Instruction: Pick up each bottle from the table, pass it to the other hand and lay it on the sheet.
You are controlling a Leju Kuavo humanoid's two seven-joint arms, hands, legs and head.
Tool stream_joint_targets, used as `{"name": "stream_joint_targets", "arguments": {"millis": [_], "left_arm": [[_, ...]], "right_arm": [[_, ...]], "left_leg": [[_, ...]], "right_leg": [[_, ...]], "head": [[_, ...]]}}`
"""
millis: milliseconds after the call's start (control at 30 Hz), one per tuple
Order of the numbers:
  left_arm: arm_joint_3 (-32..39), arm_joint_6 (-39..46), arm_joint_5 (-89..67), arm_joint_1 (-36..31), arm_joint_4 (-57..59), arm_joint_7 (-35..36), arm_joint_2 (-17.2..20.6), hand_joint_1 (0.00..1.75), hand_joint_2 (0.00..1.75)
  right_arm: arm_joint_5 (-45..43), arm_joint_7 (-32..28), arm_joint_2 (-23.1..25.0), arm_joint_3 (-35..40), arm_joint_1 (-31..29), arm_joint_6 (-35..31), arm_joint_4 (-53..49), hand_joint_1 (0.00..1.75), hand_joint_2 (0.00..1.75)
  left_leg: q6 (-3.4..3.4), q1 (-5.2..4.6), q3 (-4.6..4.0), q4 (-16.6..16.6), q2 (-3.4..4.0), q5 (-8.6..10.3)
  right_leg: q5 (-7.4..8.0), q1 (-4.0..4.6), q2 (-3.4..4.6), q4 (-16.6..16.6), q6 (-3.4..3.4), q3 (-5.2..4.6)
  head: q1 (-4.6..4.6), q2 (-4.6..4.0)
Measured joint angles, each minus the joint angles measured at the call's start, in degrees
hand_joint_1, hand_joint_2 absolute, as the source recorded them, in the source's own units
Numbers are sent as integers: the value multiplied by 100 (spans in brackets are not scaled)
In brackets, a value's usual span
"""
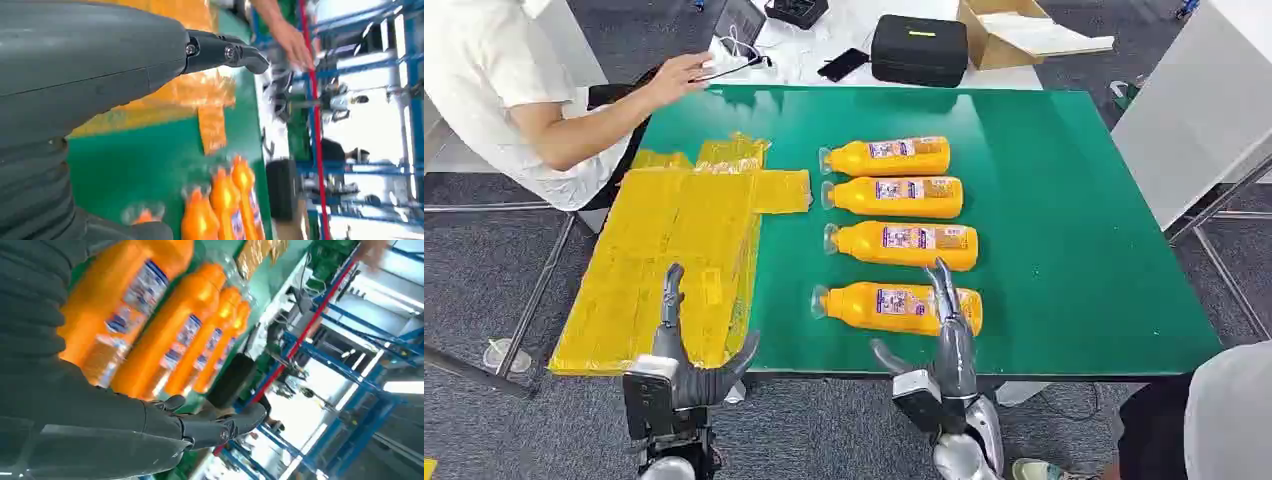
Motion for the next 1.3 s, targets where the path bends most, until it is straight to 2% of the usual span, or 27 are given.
{"name": "stream_joint_targets", "arguments": {"millis": [167,333,567,733,800,867,933,1033,1133,1200,1300], "left_arm": [[-85,-170,266,53,-279,225,35,0,175],[-68,-608,796,100,-443,-79,37,0,175],[-59,-492,759,122,-516,-63,48,0,175],[-41,-636,862,129,-467,-142,59,0,175],[-37,-634,803,121,-433,-136,63,0,175],[-37,-591,711,111,-389,-48,63,0,175],[-35,-531,669,112,-347,9,63,0,175],[-26,-444,561,107,-286,35,63,0,175],[-59,-332,306,59,-190,43,61,0,175],[-114,-341,296,4,-67,76,52,0,175],[-249,-370,289,-109,178,107,37,0,175]], "right_arm": [[-308,-41,76,-9,336,-210,-290,0,175],[-354,-251,79,-59,534,-404,-675,0,175],[-136,-13,76,-44,473,-87,-811,0,175],[624,186,74,120,263,-424,-461,0,175],[1379,451,74,100,193,-562,-323,0,175],[2304,699,74,-24,161,-588,-179,0,175],[2649,787,65,-169,143,-592,-78,0,175],[3040,835,52,-375,100,-603,16,0,175],[4168,654,146,-858,81,-610,-63,0,175],[4326,748,175,-1148,-30,-612,-43,0,175],[4369,1216,63,-1414,-407,-612,191,0,175]], "left_leg": [[-1,0,0,0,1,-3],[0,0,2,0,3,-2],[0,0,4,0,3,-1],[0,1,3,0,1,1],[0,1,4,0,3,0],[0,0,4,0,2,0],[0,0,2,0,-2,0],[1,-2,2,0,1,-1],[1,-1,2,0,0,0],[1,-1,2,0,-1,1],[3,-2,4,0,4,2]], "right_leg": [[-2,0,0,0,-2,-1],[-1,0,0,0,-2,0],[0,0,0,0,-2,4],[-1,1,0,0,-2,3],[-1,1,0,0,-2,3],[-1,0,0,0,-2,3],[-1,-1,-1,0,-1,3],[-1,-2,0,0,-1,2],[0,-1,0,0,-1,2],[0,-1,0,0,-1,3],[6,-2,1,0,0,3]], "head": [[-2,-2],[-2,-2],[0,-2],[-2,-2],[-2,-2],[-4,-2],[-2,-2],[-2,-2],[-4,-2],[-7,-2],[-2,-2]]}}
